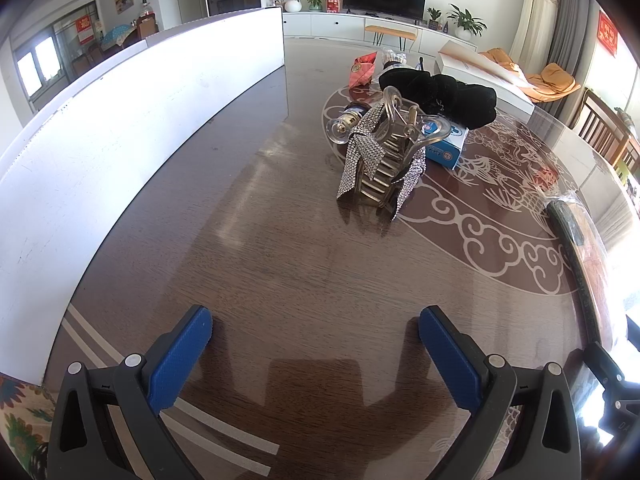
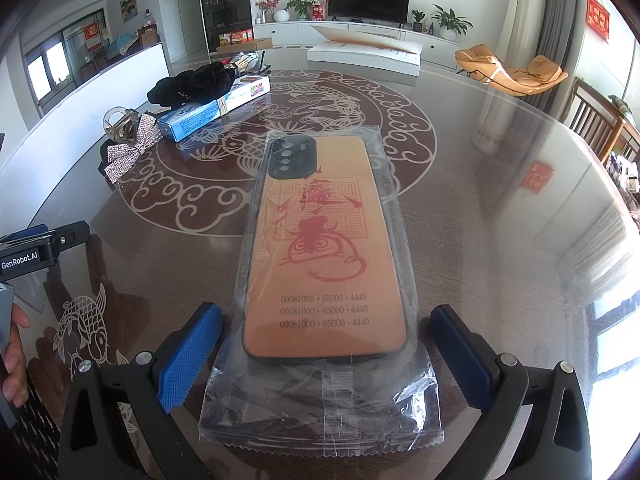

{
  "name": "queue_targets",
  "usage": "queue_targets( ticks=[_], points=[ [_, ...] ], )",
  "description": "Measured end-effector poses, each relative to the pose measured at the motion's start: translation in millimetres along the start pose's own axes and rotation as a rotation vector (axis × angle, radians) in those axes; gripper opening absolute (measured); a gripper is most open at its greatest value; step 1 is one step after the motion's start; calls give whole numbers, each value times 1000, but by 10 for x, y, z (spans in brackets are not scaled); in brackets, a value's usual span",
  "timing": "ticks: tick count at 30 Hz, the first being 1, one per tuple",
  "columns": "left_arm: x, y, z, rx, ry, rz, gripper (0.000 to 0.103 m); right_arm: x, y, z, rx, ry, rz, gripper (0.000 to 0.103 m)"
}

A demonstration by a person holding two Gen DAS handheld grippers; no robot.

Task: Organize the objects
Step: 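Hold the bagged phone case in the right gripper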

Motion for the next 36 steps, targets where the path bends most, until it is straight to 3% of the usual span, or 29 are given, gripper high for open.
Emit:
queue_targets(
  ticks=[30,36],
  points=[
    [3,-3,0,0,0,0,103,-3,3,2,0,0,2,103],
    [-41,36,-88,-52,-71,6,103,-3,5,5,0,0,2,103]
  ],
)
Point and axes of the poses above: each gripper's, at about its wrist camera, not at the fingertips, and x roughly the way its jaws point, z to its right, y to its top, the point moved 9 cm from there along x, roughly the way its jaws point, and after that the axes turned 8 degrees about x, right-handed, at the moved point
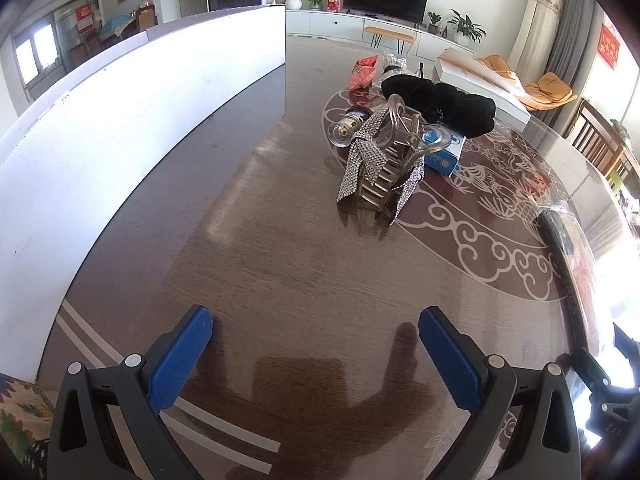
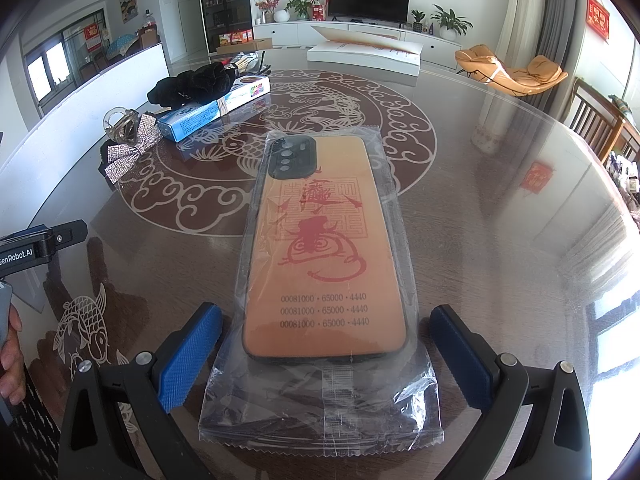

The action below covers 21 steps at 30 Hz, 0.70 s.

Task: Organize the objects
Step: 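Hold the bagged phone case in the right gripper, then grasp the silver rhinestone strap with metal lock with the left gripper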

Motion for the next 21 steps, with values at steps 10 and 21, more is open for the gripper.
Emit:
queue_targets(
  ticks=[10,21],
  points=[
    [-101,108,-170,-196,-219,67,103,4,-1,-4,0,0,1,103],
    [361,783,383,121,-235,-29,103,-20,6,2,-5,-7,6,103]
  ],
)
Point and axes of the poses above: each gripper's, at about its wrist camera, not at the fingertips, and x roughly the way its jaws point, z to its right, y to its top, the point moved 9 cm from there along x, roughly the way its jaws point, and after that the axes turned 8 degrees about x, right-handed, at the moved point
